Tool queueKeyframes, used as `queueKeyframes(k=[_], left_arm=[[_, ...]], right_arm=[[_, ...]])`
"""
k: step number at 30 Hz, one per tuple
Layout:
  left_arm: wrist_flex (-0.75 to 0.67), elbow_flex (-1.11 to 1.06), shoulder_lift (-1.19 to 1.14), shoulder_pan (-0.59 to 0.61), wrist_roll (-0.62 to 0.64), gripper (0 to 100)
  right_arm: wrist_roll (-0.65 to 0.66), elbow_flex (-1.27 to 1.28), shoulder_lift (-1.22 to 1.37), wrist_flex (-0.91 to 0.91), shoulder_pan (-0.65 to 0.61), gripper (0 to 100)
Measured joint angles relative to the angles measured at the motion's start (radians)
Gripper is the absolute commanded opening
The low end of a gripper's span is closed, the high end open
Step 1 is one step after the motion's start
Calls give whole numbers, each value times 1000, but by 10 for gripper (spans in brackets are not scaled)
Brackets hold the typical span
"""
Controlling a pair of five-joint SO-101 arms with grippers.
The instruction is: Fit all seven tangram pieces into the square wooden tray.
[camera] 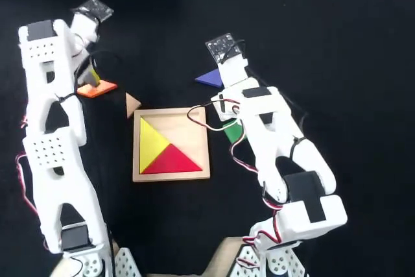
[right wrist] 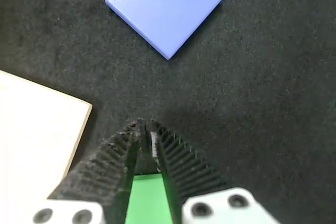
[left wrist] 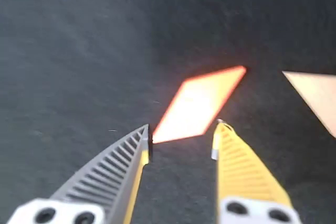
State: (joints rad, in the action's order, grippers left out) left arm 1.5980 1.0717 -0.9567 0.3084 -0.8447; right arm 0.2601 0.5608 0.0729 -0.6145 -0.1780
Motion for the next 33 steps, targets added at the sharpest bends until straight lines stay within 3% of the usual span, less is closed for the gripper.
queueKeyframes(k=[5, 22, 33], left_arm=[[78, 23, -84, -2, -64, 234], [3, 74, -169, -8, -40, 237], [-14, 110, -233, -17, -118, 231]], right_arm=[[0, 0, 0, 0, 0, 11], [0, 0, 0, 0, 0, 11], [0, 0, 0, 0, 0, 11]])
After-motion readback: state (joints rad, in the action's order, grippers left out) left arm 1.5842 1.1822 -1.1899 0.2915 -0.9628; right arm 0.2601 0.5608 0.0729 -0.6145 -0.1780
